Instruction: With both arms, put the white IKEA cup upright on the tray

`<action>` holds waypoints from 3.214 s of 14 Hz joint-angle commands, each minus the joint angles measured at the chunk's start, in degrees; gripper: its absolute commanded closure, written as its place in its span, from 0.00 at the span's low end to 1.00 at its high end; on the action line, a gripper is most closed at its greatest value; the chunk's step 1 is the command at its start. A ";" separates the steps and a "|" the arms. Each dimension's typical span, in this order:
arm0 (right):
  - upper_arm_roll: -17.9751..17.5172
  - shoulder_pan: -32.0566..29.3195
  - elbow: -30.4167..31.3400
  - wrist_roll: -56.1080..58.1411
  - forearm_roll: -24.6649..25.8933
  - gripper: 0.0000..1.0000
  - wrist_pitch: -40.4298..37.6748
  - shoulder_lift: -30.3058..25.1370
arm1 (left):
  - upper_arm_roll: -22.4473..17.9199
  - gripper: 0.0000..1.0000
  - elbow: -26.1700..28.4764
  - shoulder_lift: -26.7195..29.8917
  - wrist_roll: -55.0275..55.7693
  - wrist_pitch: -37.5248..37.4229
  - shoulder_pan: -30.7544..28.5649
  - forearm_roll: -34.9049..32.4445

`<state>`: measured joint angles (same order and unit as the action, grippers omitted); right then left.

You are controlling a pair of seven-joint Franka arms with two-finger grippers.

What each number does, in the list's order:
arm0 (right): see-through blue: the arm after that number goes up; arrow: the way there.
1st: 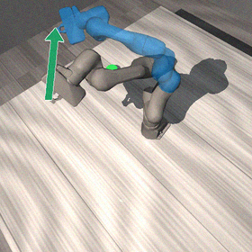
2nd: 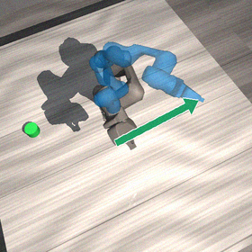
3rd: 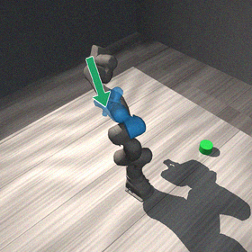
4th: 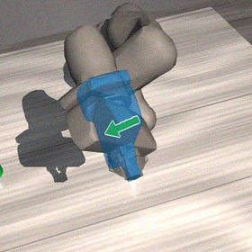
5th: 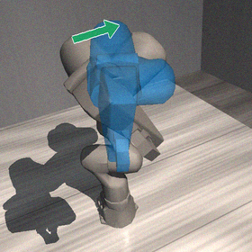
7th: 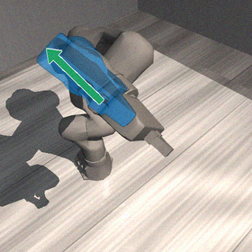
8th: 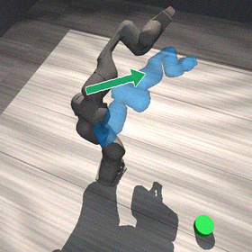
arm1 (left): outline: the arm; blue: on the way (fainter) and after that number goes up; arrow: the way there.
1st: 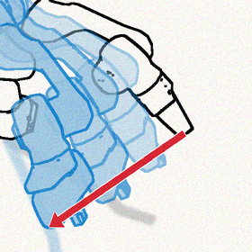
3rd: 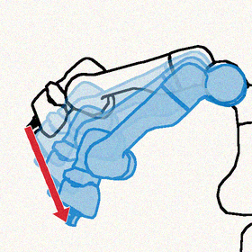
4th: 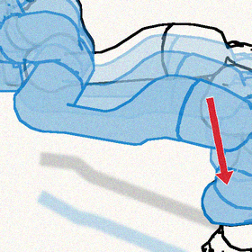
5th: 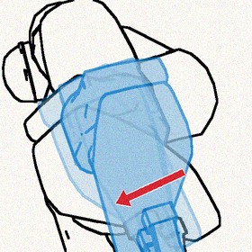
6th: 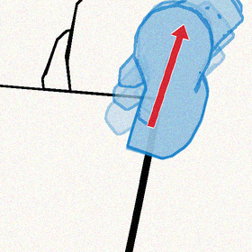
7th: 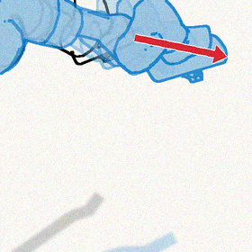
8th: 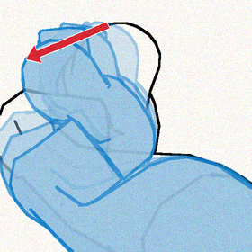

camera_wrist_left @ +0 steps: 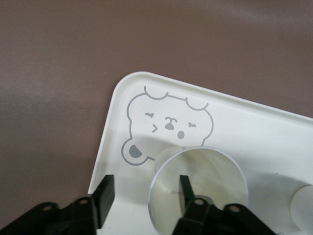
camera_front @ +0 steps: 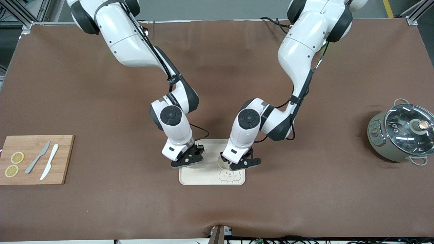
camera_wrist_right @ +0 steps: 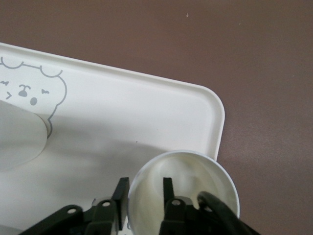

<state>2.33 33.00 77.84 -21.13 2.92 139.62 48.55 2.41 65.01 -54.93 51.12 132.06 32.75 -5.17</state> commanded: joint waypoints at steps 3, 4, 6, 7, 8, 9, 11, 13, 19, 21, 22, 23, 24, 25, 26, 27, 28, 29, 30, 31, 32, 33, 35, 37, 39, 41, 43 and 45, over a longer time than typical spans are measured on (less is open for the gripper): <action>0.31 -0.57 -2.08 -1.28 1.04 0.00 -0.93 -0.47 | -0.74 0.00 -0.50 10.52 -2.49 -15.31 -2.77 0.24; 0.31 -1.00 -2.78 -1.28 0.78 0.00 -1.45 -0.74 | -0.65 0.00 -0.50 12.37 -6.26 -17.86 -4.43 1.64; 0.13 -1.97 -3.92 -1.28 0.60 0.00 -3.12 -1.35 | -0.65 0.00 -0.15 15.62 -16.96 -21.04 -8.04 2.71; 0.13 -2.41 -4.36 -1.28 0.51 0.00 -4.34 -1.44 | -0.65 0.00 -0.06 16.34 -20.76 -21.49 -10.32 3.32; -0.04 -3.55 -4.89 -1.28 0.51 0.00 -5.66 -1.96 | -0.65 0.00 0.03 16.78 -24.28 -21.58 -12.25 4.11; -0.22 -4.69 -5.33 -1.10 0.34 0.00 -7.24 -2.67 | -0.91 0.00 0.29 17.39 -27.97 -21.84 -13.75 4.20; -0.22 -6.45 -5.42 -1.10 0.25 0.00 -8.74 -4.86 | -0.91 0.00 0.56 17.58 -36.92 -21.93 -17.18 4.29; -0.30 -9.17 -5.42 -1.01 -0.02 0.00 -11.46 -7.93 | -0.91 0.00 1.26 17.14 -42.22 -21.93 -19.12 4.47; 0.22 -16.02 -4.99 -1.01 -0.46 0.00 -21.57 -16.19 | -0.91 0.00 3.63 16.78 -45.40 -19.73 -22.29 4.12; 0.14 -18.58 -4.72 -1.10 -0.46 0.00 -25.78 -18.92 | -0.91 0.00 4.94 20.19 -47.24 -21.48 -23.95 4.12; 0.13 -19.72 -4.63 -1.10 -0.46 0.00 -27.11 -20.24 | -0.91 0.00 6.61 23.00 -48.64 -23.06 -24.75 4.29; 0.13 -20.77 -4.11 -0.93 -0.46 0.00 -28.42 -21.73 | -0.91 0.00 8.28 25.55 -49.87 -24.73 -25.80 4.38; 0.13 -21.83 -3.50 0.03 -0.54 0.00 -29.66 -23.40 | -0.83 0.00 10.47 28.36 -50.67 -26.22 -26.68 4.38; 0.05 -23.06 -3.05 1.34 -0.54 0.00 -31.06 -24.89 | -0.83 0.00 13.54 31.69 -51.37 -26.41 -27.30 4.47; 0.05 -24.64 -2.44 2.92 -1.24 0.00 -31.94 -26.56 | -0.74 0.00 17.13 35.21 -51.73 -26.41 -28.35 4.47; 0.05 -25.87 -1.48 4.51 -2.64 0.00 -32.91 -28.32 | -0.39 0.00 20.65 38.81 -52.78 -26.41 -29.40 4.64; 0.13 -27.27 -0.51 5.22 -4.31 0.00 -33.62 -30.16 | -0.30 0.00 23.47 41.89 -53.92 -26.41 -30.11 5.95; 0.13 -27.90 0.46 5.49 -4.67 0.00 -34.32 -31.92 | -0.39 0.00 26.37 45.05 -54.71 -26.50 -30.46 6.75; 0.22 -28.25 1.34 6.53 -4.76 0.00 -35.28 -33.68 | -0.39 0.00 28.92 47.70 -54.81 -26.50 -30.47 6.75; 0.31 -28.86 2.04 7.59 -4.76 0.00 -35.90 -35.09 | -0.39 0.00 30.69 49.90 -54.81 -26.59 -30.38 6.75; 0.31 -29.65 2.66 9.51 -4.76 0.00 -36.87 -36.24 | -0.39 0.00 31.40 51.40 -54.90 -27.72 -30.03 6.75; 0.31 -30.62 3.19 11.19 -4.76 0.00 -37.75 -37.29 | -0.39 0.00 31.15 51.85 -54.90 -29.56 -29.68 6.75; 0.40 -31.15 5.64 12.69 -4.76 0.00 -38.37 -40.27 | -0.39 0.00 30.88 53.08 -54.90 -33.51 -28.71 6.67; 0.75 -31.33 9.76 14.89 -4.68 0.00 -38.28 -43.79 | -0.30 0.00 31.05 53.69 -54.72 -35.72 -28.53 6.67; 3.03 -30.19 13.63 16.73 -4.68 0.00 -38.28 -47.04 | -0.30 0.00 30.71 53.87 -53.84 -36.52 -28.53 6.67; 3.82 -30.54 16.27 18.05 -4.68 0.00 -38.37 -49.24 | 0.05 0.00 30.71 54.23 -54.63 -39.14 -28.45 6.14; 3.91 -30.98 17.69 20.50 -4.68 0.00 -38.72 -50.65 | 1.10 0.00 30.18 54.14 -54.72 -39.42 -28.71 5.18; 4.00 -30.98 17.87 21.04 -4.68 0.00 -38.81 -50.75 | 1.11 0.00 29.74 54.05 -54.72 -38.98 -29.06 5.08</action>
<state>6.47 2.40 93.32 -1.50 -1.06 100.48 -0.19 2.97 94.68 -2.00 -2.71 93.54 4.45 0.34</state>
